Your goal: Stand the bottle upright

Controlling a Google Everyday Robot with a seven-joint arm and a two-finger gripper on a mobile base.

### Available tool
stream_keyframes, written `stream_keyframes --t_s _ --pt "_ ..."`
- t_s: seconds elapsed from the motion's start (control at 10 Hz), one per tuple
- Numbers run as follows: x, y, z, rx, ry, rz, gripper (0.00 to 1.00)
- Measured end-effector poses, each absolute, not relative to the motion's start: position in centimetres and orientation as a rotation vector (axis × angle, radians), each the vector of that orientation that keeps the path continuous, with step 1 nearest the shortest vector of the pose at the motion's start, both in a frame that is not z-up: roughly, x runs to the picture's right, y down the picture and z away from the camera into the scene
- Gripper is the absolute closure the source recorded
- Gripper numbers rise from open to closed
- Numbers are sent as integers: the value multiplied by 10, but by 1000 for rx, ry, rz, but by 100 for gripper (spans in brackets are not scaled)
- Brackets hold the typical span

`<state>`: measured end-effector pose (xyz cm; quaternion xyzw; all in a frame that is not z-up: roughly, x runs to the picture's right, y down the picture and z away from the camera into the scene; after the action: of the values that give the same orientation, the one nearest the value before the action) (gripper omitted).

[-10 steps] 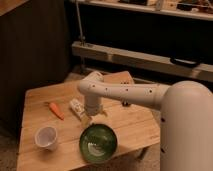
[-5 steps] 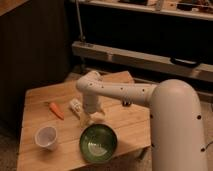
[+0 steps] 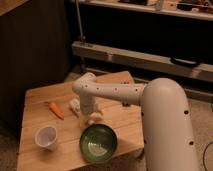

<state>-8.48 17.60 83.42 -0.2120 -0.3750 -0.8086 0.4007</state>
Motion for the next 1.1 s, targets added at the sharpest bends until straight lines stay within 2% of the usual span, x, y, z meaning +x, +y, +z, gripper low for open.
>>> stream_keyframes --t_s 0.4,0.8,1.1 --pt "-86 181 834 -517 -923 -2054 20" --pt "-77 191 821 -373 -875 -2041 20" --pt "-73 195 819 -318 -858 -2042 20"
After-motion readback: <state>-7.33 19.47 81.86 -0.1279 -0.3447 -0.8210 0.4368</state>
